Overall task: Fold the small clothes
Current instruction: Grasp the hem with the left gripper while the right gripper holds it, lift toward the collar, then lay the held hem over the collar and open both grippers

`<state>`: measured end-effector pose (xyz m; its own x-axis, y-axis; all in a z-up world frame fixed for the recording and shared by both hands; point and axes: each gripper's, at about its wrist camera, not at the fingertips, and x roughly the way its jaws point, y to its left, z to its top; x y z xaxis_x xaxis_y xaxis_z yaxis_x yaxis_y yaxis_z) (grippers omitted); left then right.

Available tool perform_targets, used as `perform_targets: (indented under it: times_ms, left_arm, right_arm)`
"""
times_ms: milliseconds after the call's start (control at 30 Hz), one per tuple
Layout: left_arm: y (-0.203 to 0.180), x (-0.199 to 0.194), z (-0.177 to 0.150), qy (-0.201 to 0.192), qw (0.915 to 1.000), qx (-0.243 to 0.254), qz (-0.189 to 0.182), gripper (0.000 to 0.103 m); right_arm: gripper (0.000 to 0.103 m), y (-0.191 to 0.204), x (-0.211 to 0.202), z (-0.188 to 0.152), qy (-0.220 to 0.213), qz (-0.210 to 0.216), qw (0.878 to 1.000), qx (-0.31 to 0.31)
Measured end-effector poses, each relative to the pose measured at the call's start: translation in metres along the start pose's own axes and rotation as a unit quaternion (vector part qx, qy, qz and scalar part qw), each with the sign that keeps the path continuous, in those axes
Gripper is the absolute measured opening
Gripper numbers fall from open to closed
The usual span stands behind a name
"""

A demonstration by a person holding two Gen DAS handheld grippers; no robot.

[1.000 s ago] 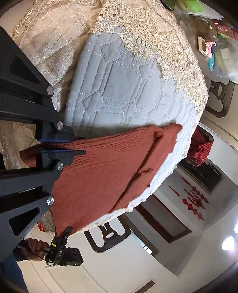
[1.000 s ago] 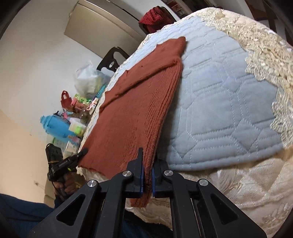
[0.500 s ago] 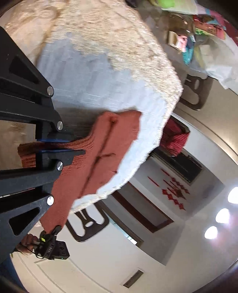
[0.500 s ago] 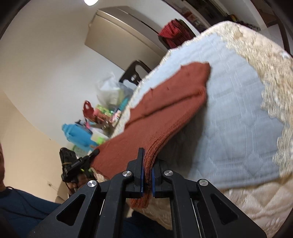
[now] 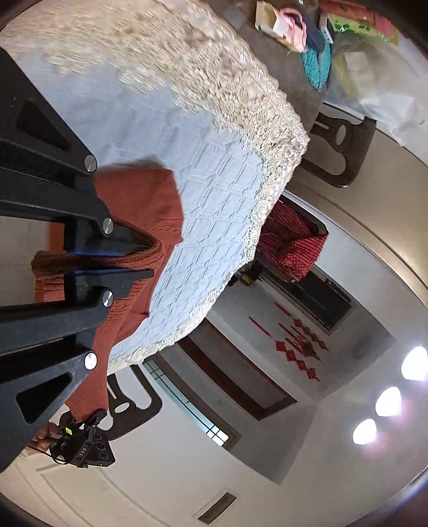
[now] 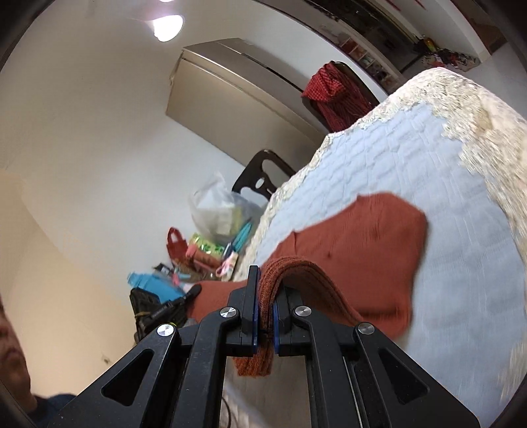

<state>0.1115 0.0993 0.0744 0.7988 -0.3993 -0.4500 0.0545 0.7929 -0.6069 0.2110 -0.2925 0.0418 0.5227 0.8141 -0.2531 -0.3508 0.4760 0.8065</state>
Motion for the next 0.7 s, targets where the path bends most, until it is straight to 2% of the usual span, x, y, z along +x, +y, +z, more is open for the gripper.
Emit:
perform_targets:
  times_ms: [67,133,333,533,600,700]
  left_arm:
    - [0.004,0.023,0.008,0.016,0.9999,-0.004,0.004,0.007]
    - [0.012,0.048,0.010,0.040,0.9989,-0.013,0.020,0.007]
    - [0.040,0.099,-0.004,0.105,0.9914,-0.045,0.064,0.007]
    - [0.045,0.104,-0.002,0.110,0.9906,-0.066,0.048,0.007]
    - [0.049,0.106,0.002,0.109,0.9893,-0.087,0.041,0.008]
    - [0.051,0.106,0.007,0.095,0.9898,-0.101,0.033,0.014]
  right_arm:
    - [0.006,-0.011,0.015,0.014,0.009,0.000,1.000,0.014]
    - [0.006,-0.031,0.032,0.025,0.017,-0.019,0.999,0.036]
    - [0.007,-0.095,0.063,0.023,0.057,-0.083,0.987,0.127]
    - [0.009,-0.097,0.065,0.027,0.055,-0.070,0.986,0.145]
    - [0.012,-0.102,0.066,0.032,0.053,-0.064,0.983,0.162]
    - [0.025,-0.111,0.070,0.039,0.060,-0.050,0.978,0.195]
